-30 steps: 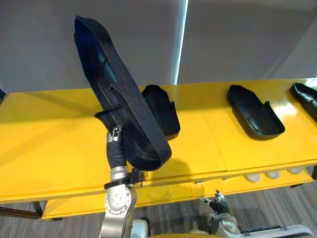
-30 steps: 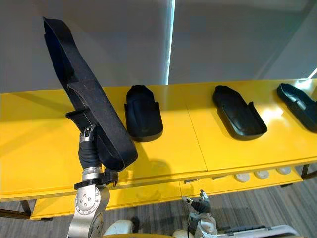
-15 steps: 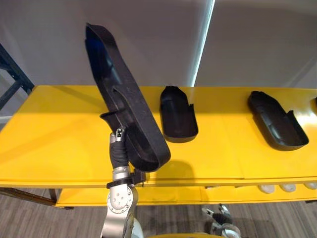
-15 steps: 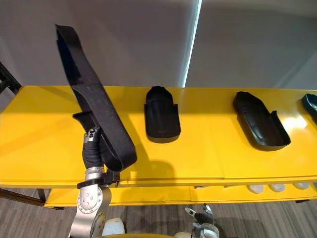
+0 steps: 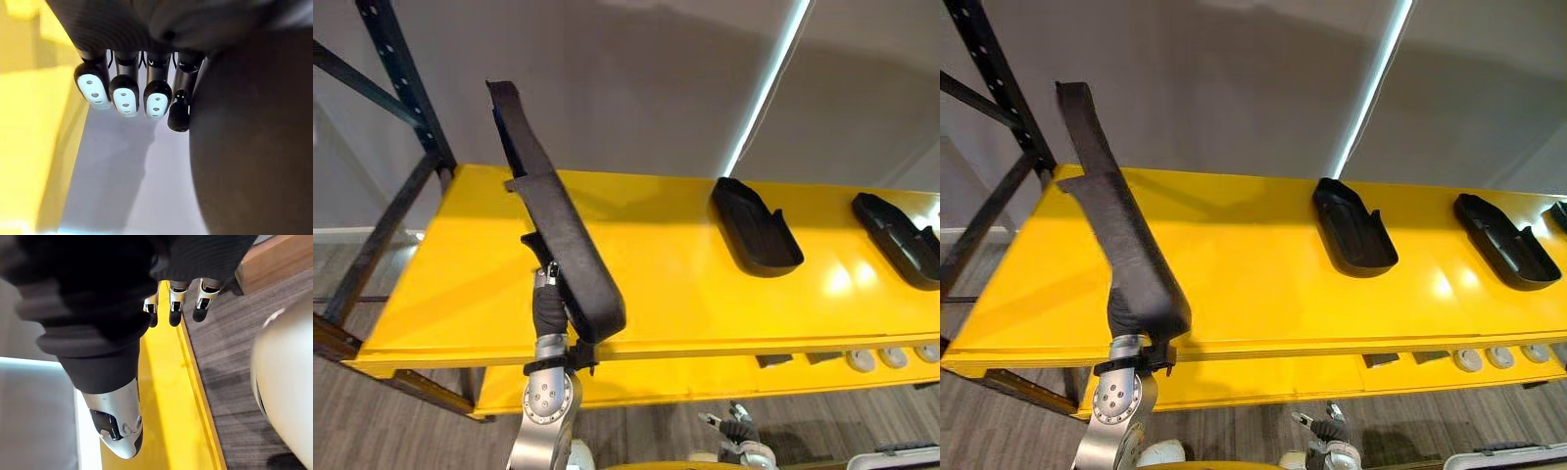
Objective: Walk over and take plastic housings, then place them on the shelf
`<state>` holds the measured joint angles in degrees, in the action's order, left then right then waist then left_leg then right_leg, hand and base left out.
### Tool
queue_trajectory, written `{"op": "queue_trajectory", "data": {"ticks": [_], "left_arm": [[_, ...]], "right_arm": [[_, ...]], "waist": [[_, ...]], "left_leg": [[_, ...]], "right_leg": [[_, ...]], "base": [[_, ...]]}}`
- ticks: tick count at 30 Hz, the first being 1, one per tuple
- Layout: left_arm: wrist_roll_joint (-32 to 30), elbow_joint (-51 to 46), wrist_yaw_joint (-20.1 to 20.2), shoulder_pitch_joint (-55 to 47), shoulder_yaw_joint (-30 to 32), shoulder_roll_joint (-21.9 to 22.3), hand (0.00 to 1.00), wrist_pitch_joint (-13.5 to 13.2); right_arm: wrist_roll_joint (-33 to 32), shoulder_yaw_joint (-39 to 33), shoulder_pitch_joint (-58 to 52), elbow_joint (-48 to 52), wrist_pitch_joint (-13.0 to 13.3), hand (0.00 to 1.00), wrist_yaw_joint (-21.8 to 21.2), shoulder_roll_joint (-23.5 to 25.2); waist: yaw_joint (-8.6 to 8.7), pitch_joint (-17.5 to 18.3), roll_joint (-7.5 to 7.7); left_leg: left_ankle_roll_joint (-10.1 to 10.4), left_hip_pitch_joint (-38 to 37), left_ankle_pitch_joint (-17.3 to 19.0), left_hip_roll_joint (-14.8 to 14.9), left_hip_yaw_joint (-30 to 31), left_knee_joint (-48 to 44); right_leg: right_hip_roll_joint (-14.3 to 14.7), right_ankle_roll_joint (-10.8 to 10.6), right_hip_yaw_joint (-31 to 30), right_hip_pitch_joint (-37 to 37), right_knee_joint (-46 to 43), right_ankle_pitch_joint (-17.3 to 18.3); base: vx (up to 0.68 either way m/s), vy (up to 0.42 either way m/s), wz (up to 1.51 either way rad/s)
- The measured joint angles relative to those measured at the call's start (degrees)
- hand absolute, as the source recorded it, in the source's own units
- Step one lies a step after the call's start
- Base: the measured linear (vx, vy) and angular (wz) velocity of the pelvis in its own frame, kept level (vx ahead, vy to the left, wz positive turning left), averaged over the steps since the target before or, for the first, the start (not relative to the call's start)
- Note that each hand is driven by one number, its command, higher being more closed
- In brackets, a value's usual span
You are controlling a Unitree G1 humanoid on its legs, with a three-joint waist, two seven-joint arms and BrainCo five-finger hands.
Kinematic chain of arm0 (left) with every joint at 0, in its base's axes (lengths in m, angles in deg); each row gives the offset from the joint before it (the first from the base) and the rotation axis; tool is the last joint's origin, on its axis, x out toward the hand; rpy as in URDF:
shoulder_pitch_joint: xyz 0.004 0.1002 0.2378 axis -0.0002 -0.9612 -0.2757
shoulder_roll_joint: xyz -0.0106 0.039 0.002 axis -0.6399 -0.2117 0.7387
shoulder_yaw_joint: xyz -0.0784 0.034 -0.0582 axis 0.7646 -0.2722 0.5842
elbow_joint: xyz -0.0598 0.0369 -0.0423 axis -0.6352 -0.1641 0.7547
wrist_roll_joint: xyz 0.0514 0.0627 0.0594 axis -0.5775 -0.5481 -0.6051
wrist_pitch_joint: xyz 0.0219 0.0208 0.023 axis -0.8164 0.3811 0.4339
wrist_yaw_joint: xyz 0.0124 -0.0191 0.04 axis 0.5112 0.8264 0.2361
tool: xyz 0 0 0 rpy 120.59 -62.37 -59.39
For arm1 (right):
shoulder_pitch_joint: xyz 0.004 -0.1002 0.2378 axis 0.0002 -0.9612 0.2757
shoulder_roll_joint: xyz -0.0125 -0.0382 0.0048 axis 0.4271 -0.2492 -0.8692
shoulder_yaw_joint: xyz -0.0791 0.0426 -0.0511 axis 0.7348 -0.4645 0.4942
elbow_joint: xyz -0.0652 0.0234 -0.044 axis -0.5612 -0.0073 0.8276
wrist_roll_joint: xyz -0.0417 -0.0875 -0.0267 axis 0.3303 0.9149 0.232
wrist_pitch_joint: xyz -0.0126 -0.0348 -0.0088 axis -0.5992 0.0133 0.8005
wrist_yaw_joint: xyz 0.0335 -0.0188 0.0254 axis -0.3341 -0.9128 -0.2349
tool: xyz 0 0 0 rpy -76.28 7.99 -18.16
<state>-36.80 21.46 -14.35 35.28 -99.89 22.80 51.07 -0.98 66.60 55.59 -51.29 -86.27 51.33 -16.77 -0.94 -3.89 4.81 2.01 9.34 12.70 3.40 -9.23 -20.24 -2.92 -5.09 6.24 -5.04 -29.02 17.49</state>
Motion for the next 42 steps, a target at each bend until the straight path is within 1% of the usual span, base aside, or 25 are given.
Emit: {"op": "queue_trajectory", "data": {"ticks": [1,2,3,4,5,7,8,11,13,15,18,21,24,27,29,30,31,33,35,37,39,41,42], "left_arm": [[-0.01,-0.02,0.15,0.00,-0.03,0.45,1.00,0.00],[-0.02,0.05,0.11,-0.03,-0.06,1.69,1.00,0.28],[-0.10,0.34,0.13,-0.22,-0.37,2.21,1.00,0.47],[-0.16,0.32,0.22,-0.30,-0.26,2.20,1.00,0.46],[-0.16,0.32,0.30,-0.16,-0.02,2.21,1.00,0.47],[-0.16,0.32,0.39,0.00,-0.21,2.22,1.00,0.46],[-0.14,0.34,0.38,-0.06,-0.05,2.19,1.00,0.45],[-0.12,0.45,0.46,-0.05,-0.11,2.16,1.00,0.46],[-0.12,0.48,0.49,-0.01,-0.10,2.14,1.00,0.46],[-0.12,1.02,0.81,-0.01,-0.10,2.10,1.00,0.47],[-0.15,1.42,1.52,-0.02,-0.10,2.06,1.00,0.85],[-0.33,1.52,1.56,-0.02,-0.06,1.99,1.00,0.99],[-2.45,1.64,1.58,-0.01,0.10,1.27,1.00,1.56],[-4.24,1.79,1.61,0.35,2.04,0.20,1.00,1.76],[-5.16,3.37,1.57,1.48,4.25,-1.14,1.00,2.02],[-5.56,4.38,1.57,2.34,4.97,-1.74,1.00,2.63],[-6.93,5.94,1.56,3.65,7.00,-2.77,1.00,3.30],[-8.01,7.40,1.58,5.04,9.03,-4.39,1.00,4.37],[-9.35,9.82,1.58,7.20,11.37,-6.19,1.00,5.51],[-11.25,12.94,1.74,9.59,12.70,-8.19,1.00,6.11],[-13.31,16.76,2.31,11.98,14.15,-11.02,1.00,7.25],[-13.83,18.59,2.76,12.32,15.47,-12.31,1.00,7.68],[-13.95,20.37,2.77,13.12,15.89,-13.23,1.00,7.94]], "right_arm": [[-0.01,0.13,-0.26,0.01,0.01,0.00,0.02,-0.06],[-0.02,0.40,-0.29,0.03,0.01,0.00,0.10,-0.08],[-0.10,0.33,-0.22,1.20,0.09,0.00,0.11,-0.16],[-0.11,0.30,-0.36,1.85,0.24,0.00,0.15,-0.17],[-0.14,0.32,-0.39,1.95,0.24,0.00,0.25,0.15],[-0.22,0.30,-0.87,1.93,0.24,0.00,0.24,0.25],[-0.71,0.29,-0.87,1.95,0.25,0.00,0.25,0.25],[-1.21,0.24,-0.79,2.08,0.37,0.00,0.26,0.29],[-1.22,-0.31,-0.89,2.07,0.37,0.00,0.28,0.30],[-1.24,-1.02,-1.28,2.02,0.38,0.00,0.35,0.32],[-1.24,-1.88,-1.46,1.71,0.38,0.00,0.37,0.36],[-1.23,-1.98,-1.66,1.08,0.40,0.00,0.41,0.35],[-1.22,-1.98,-2.48,0.95,0.40,0.00,0.32,0.33],[-1.11,-1.94,-2.83,0.88,0.40,0.00,0.20,0.26],[-1.03,-1.92,-3.50,0.77,0.40,0.00,0.13,-0.06],[-0.96,-1.90,-3.91,0.74,0.41,0.00,0.09,-0.11],[-0.60,-1.93,-4.20,0.25,0.40,0.00,0.01,-0.29],[-0.35,-1.92,-4.16,-0.79,0.43,0.00,-0.12,-0.72],[-0.07,-1.99,-4.16,-1.22,0.53,0.00,-0.51,-1.15],[0.00,-2.00,-3.98,-1.23,0.53,0.00,-1.28,-1.24],[0.04,-2.04,-3.60,-1.25,0.53,0.00,-1.46,-1.59],[0.04,-2.09,-3.26,-1.24,0.58,0.00,-1.69,-1.98],[0.04,-2.24,-3.06,-1.27,0.59,0.00,-2.27,-2.15]], "waist": [[0.02,0.18,0.28],[0.09,0.31,0.49],[0.06,-0.17,-1.00],[0.12,-0.20,-1.32],[0.28,-0.06,-1.39],[0.22,0.29,-1.13],[-0.17,0.79,-0.86],[0.01,1.23,-0.68],[0.03,1.41,-0.56],[0.11,1.56,-0.58],[0.09,1.61,-0.62],[0.15,2.63,-1.28],[0.15,3.55,-2.10],[0.35,3.81,-2.32],[0.35,4.38,-2.28],[0.44,4.70,-2.39],[1.01,5.09,-2.42],[1.61,5.12,-2.50],[1.90,5.31,-2.76],[1.93,5.17,-3.07],[2.55,4.86,-3.68],[3.18,4.69,-4.45],[3.29,4.42,-4.80]], "left_leg": [[-0.10,0.36,-0.14,-0.89,0.01,0.07],[-0.53,1.12,-0.14,-1.86,0.04,-0.86],[-0.68,1.28,-0.07,-1.55,1.12,-2.06],[-0.66,1.34,-0.12,-1.37,1.50,-2.48],[-1.29,1.37,-0.52,-1.36,2.34,-2.94],[-1.74,1.93,-0.81,-1.07,3.32,-3.35],[-1.72,2.13,-0.81,-0.81,3.38,-2.93],[-1.77,1.83,-1.65,-0.40,3.42,-1.66],[-1.79,1.75,-2.00,-0.47,3.45,-1.10],[-1.80,1.05,-3.33,-0.55,3.57,0.97],[-1.63,0.03,-4.36,-0.55,3.44,2.99],[-1.71,-0.46,-5.06,-0.45,3.03,4.65],[-1.83,-1.76,-5.65,-0.45,2.63,7.24],[-1.53,-2.71,-6.14,-0.42,2.02,9.03],[-1.44,-3.21,-6.63,-0.43,1.42,10.31],[-1.32,-3.21,-7.03,-0.42,1.42,10.71],[-1.26,-3.46,-7.71,-0.42,1.39,11.83],[-0.92,-3.97,-8.16,-0.41,1.41,12.81],[-0.73,-4.60,-9.47,-0.44,1.40,14.51],[-0.39,-6.19,-11.82,-0.58,1.41,17.37],[-0.57,-9.10,-15.33,-0.81,1.50,22.64],[-0.48,-10.41,-17.35,-0.85,1.66,25.88],[-0.29,-10.25,-17.70,-0.87,1.81,26.09]], "right_leg": [[1.09,1.76,-1.69,0.29,2.21,0.66],[2.12,5.03,-4.32,1.54,5.66,2.05],[2.89,5.62,-3.77,3.09,7.34,1.07],[2.99,6.07,-3.05,3.94,8.02,0.52],[3.13,6.50,-1.97,4.82,8.87,0.09],[3.75,7.13,-1.24,5.90,10.13,-0.41],[4.11,7.22,-1.21,6.02,10.88,-0.84],[4.79,7.36,-1.47,6.95,13.13,-2.33],[4.83,7.37,-1.50,7.00,13.46,-2.36],[4.99,7.40,-1.70,7.33,14.66,-3.75],[5.12,7.43,-2.24,7.63,15.41,-4.73],[5.28,7.25,-3.30,7.64,16.29,-5.61],[5.47,7.12,-4.70,7.67,17.05,-6.89],[5.51,6.84,-5.67,7.71,17.51,-7.44],[5.51,6.78,-6.56,7.77,18.43,-7.80],[5.57,6.99,-6.61,7.84,18.97,-8.06],[5.67,7.25,-6.85,7.80,19.59,-8.45],[5.83,7.18,-7.25,8.01,20.06,-8.80],[6.03,7.24,-8.07,8.07,20.66,-8.95],[6.10,7.29,-8.00,8.31,21.02,-9.14],[6.33,7.28,-7.91,8.62,21.29,-9.14],[6.60,7.27,-7.89,8.56,21.54,-9.14],[6.61,7.26,-7.85,8.52,21.69,-9.14]], "base": [[-0.05,0.092,0.13],[-0.03,0.064,0.15],[-0.01,0.053,0.20],[0.03,0.026,0.30],[0.03,-0.009,0.33],[0.02,-0.046,0.26],[0.02,-0.054,0.11],[0.03,-0.035,0.05],[0.03,-0.024,0.04],[0.02,-0.014,0.05],[0.00,0.000,0.00],[-0.02,-0.001,-0.07],[-0.04,0.013,-0.15],[-0.03,0.008,-0.13],[-0.04,-0.007,-0.17],[-0.05,-0.028,-0.07],[-0.04,-0.029,-0.04],[-0.03,-0.029,-0.07],[-0.03,-0.034,-0.10],[-0.02,-0.038,-0.01],[-0.01,-0.035,0.06],[-0.04,-0.025,0.06],[-0.05,-0.014,0.05]]}}
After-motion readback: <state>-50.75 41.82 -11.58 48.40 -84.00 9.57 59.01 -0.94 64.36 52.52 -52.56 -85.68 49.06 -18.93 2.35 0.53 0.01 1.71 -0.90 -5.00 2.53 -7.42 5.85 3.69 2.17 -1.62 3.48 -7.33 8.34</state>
